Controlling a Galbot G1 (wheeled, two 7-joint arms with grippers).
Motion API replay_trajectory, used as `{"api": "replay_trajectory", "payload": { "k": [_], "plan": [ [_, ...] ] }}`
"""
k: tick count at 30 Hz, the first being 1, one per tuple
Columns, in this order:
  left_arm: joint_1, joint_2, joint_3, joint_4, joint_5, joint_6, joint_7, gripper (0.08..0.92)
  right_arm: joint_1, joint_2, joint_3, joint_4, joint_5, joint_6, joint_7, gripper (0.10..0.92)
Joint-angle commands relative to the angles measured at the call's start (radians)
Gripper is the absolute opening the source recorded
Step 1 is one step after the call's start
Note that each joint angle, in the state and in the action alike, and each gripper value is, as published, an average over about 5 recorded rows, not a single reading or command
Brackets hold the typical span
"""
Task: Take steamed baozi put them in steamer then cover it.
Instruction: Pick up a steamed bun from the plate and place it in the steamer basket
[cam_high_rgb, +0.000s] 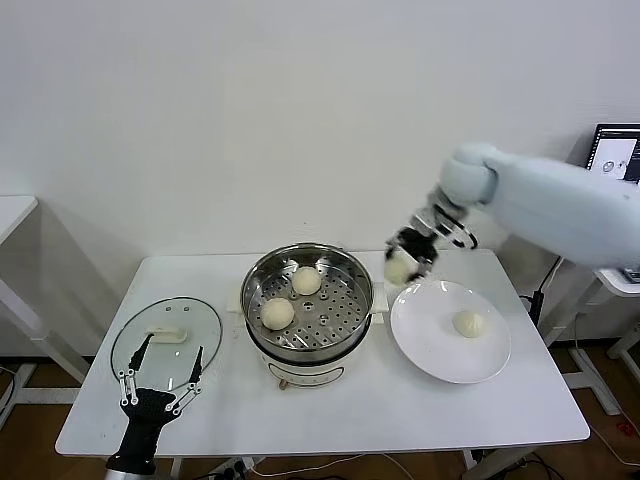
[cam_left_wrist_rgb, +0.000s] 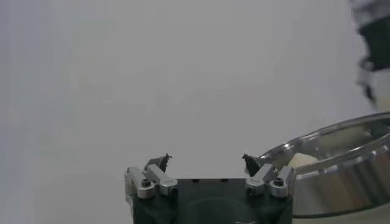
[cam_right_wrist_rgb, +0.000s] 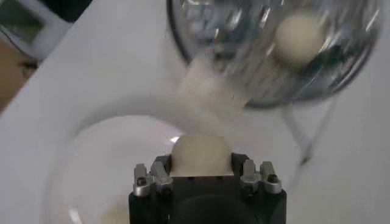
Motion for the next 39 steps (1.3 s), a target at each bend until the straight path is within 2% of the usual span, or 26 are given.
{"api": "replay_trajectory", "payload": {
  "k": [1,5,17,39],
  "plan": [
    [0.006,0.000,-0.004,-0.004,-0.002,-0.005,-0.002,0.823,0.073,0.225,0.014,0.134,-0.178,0.333,0.025,0.662],
    [0.010,0.000,-0.007,-0.004,-0.002,-0.009,-0.003,0.823,0.010,0.257,0.004,0.146,-0.287,0.425,0.078,0.662],
    [0.008,0.000,-0.008,-0.007,-0.008,-0.013,-0.006,0.823,-0.140,0.273,-0.004,0.118,-0.461,0.503,0.086,0.663],
    [0.007,-0.001,-0.010,0.001,-0.012,-0.019,-0.008,0.823,-0.201,0.271,0.005,0.093,-0.508,0.521,0.069,0.678]
  ]
}}
